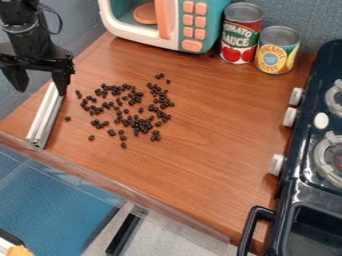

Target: Sweep into pile

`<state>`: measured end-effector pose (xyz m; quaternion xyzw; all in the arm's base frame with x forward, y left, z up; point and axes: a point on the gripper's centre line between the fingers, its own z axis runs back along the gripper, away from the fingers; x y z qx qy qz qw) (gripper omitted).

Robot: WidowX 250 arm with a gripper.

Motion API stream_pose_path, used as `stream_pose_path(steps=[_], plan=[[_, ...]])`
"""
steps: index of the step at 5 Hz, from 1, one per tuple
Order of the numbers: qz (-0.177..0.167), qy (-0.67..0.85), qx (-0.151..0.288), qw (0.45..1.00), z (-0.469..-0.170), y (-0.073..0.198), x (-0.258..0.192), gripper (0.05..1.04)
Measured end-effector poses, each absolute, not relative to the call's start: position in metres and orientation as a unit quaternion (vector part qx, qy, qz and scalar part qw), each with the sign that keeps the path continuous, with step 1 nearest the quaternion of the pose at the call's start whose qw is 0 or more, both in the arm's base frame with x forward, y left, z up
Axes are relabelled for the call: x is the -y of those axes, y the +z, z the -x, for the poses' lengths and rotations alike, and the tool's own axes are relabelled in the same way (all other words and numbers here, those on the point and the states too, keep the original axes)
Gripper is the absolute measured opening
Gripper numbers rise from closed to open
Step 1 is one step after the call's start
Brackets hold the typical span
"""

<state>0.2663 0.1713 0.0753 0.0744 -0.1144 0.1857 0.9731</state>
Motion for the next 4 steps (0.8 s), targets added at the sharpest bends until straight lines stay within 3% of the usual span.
stream_pose_path(steps=[4], plan=[[-0.082, 0.222, 0.095, 0.967, -0.261, 0.040, -0.175, 1.001]])
